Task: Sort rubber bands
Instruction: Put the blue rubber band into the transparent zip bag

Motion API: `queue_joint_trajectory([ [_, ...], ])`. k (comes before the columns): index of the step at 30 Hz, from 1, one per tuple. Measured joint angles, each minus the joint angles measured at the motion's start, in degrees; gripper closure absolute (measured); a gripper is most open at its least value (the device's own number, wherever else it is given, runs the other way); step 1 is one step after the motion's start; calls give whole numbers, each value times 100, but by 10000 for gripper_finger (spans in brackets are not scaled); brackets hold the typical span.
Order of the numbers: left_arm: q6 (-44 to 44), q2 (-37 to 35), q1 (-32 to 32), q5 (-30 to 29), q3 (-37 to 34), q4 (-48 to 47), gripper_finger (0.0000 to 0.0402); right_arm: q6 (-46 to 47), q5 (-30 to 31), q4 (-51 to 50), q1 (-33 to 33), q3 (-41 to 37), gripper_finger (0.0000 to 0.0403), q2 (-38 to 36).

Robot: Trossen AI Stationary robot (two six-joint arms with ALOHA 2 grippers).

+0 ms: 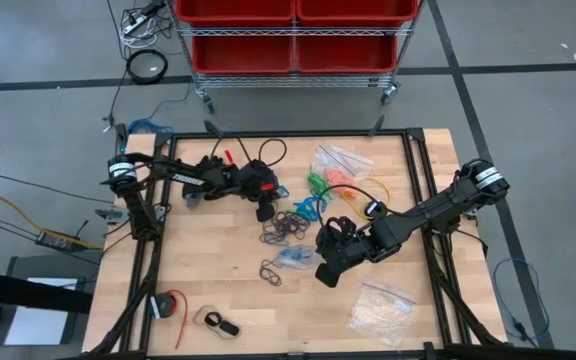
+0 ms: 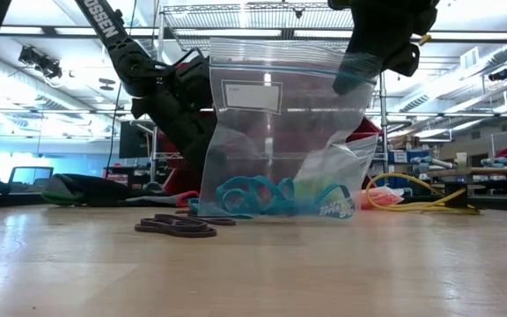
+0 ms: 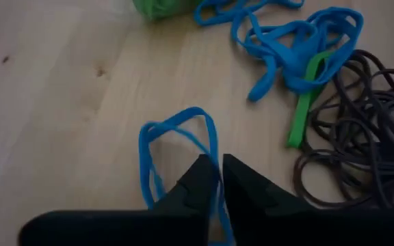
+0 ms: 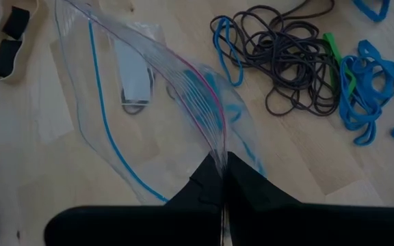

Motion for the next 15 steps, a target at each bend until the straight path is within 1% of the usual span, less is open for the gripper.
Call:
queue_joint_trajectory([
  [9, 2, -2, 3, -28, 0, -16, 250, 0, -14, 0, 0, 0, 403, 0],
  [11, 36, -2, 5, -42, 2, -56, 237, 0, -16, -2, 0, 0, 403, 0],
  [15, 145, -3, 9, -44, 2, -179, 233, 0, -19, -2, 0, 0, 403, 0],
])
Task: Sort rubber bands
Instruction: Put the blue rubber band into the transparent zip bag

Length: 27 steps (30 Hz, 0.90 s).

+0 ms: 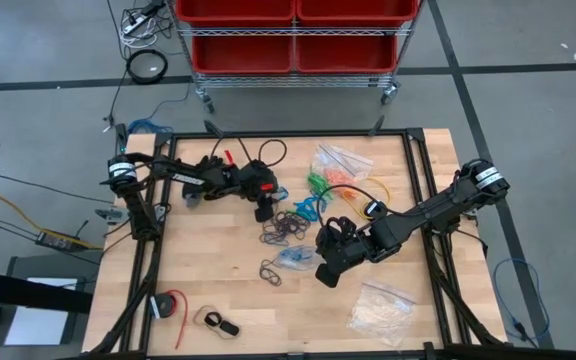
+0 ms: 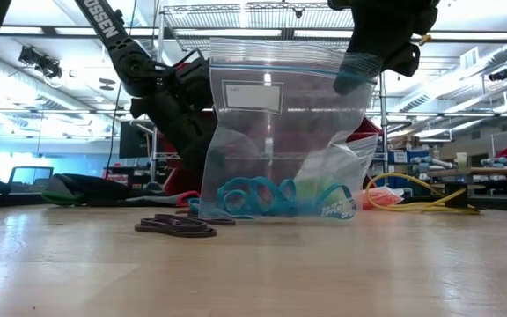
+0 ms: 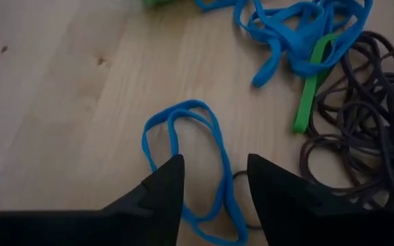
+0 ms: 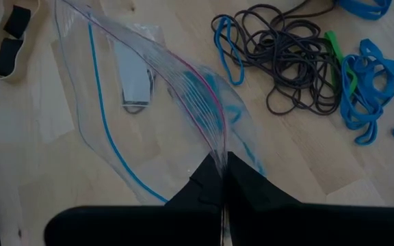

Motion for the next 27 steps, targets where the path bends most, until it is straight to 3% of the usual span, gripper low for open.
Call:
queue_joint_trajectory([
  [9, 179, -3, -1, -15, 0, -88, 236, 0, 0, 25, -13, 0, 403, 0],
  [14, 326, 58, 4, -457, 0, -262, 248, -4, 0, 24, -11, 0, 403, 0],
  [18, 475, 125, -13, -454, 9, -309, 293, -3, 0, 26, -12, 0, 403, 0],
  [23, 399, 7, -16, -449, 20, -376, 386, -4, 0, 25, -12, 0, 403, 0],
  [27, 290, -346, -32, -457, 198, -716, 390, -6, 0, 24, -11, -2, 403, 0],
])
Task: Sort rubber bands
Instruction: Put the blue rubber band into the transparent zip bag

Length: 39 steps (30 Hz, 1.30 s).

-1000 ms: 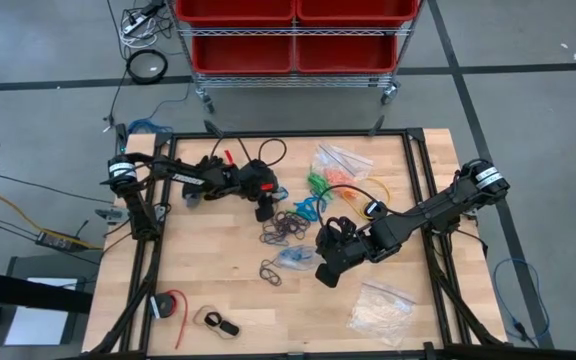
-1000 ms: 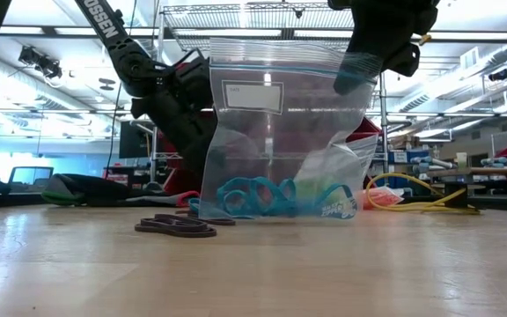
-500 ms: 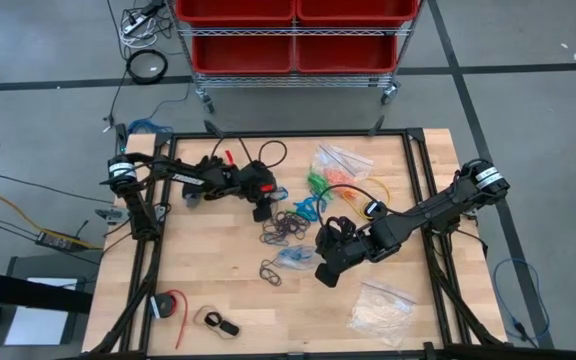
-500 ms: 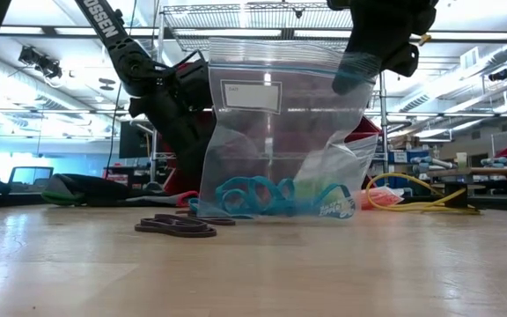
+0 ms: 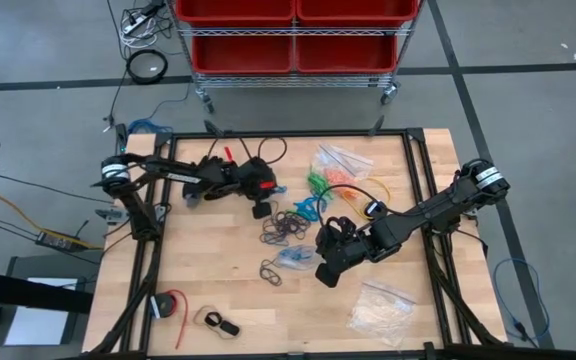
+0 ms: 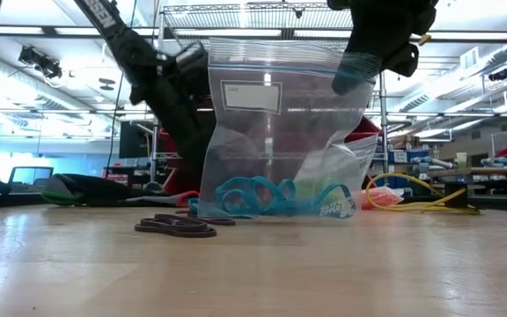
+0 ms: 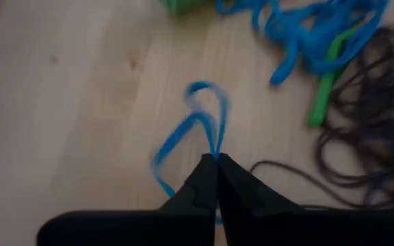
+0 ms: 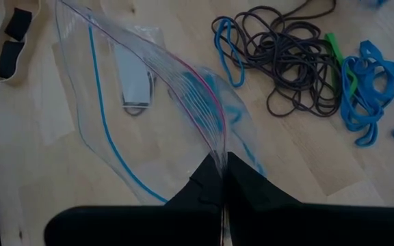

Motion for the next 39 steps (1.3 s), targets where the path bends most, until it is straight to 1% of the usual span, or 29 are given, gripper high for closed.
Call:
queue_joint_trajectory([
  [5, -19, -518, -107, 0, 38, -194, 397, -3, 2, 2, 0, 0, 403, 0],
  [8, -20, -697, -177, 7, 39, -277, 398, -3, 7, 19, 0, 0, 403, 0],
  [16, -19, -670, -184, 20, 36, -490, 399, -3, 10, 20, 0, 0, 403, 0],
  [21, -58, -667, -184, 18, 36, -445, 399, -3, 11, 20, 0, 0, 403, 0],
  [31, -94, -665, -188, 29, 36, -443, 374, -12, 15, 20, 0, 0, 403, 0],
  [33, -44, -665, -203, 30, 36, -455, 378, -14, 15, 20, 0, 0, 403, 0],
  [36, -41, -665, -214, 74, 36, -460, 395, -29, 15, 17, 0, 0, 403, 0],
  [39, -135, -666, -233, 215, 35, -462, 397, -27, 20, 17, 0, 0, 403, 0],
])
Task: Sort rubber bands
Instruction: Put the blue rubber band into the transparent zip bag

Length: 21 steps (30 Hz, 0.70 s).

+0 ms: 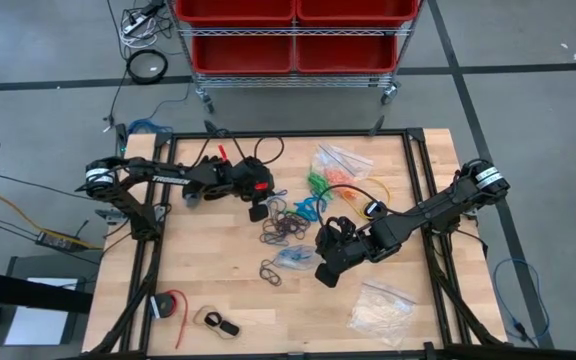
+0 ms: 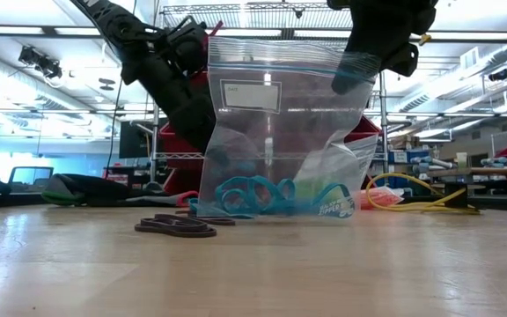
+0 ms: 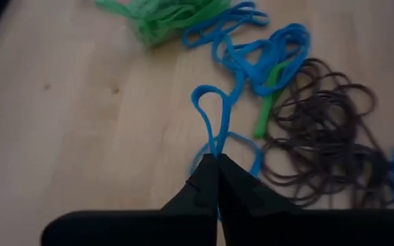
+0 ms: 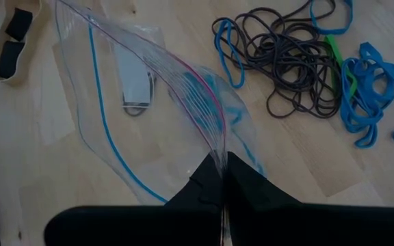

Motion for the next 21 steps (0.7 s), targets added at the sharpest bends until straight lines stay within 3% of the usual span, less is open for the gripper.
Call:
queue_joint_trajectory([
  [5, -399, -184, -253, 1192, -8, 418, 399, 2, 9, 0, 0, 0, 403, 0],
  [10, -1156, -334, -870, 2611, -8, 1715, 400, 0, 9, 6, -51, 0, 403, 0],
  [14, -1342, -340, -1464, 2673, 169, 2289, 400, -13, 9, 73, -66, 0, 403, 0],
  [21, -1202, -340, -2101, 2077, 433, 2180, 401, -20, 2, 70, -63, 0, 403, 0],
])
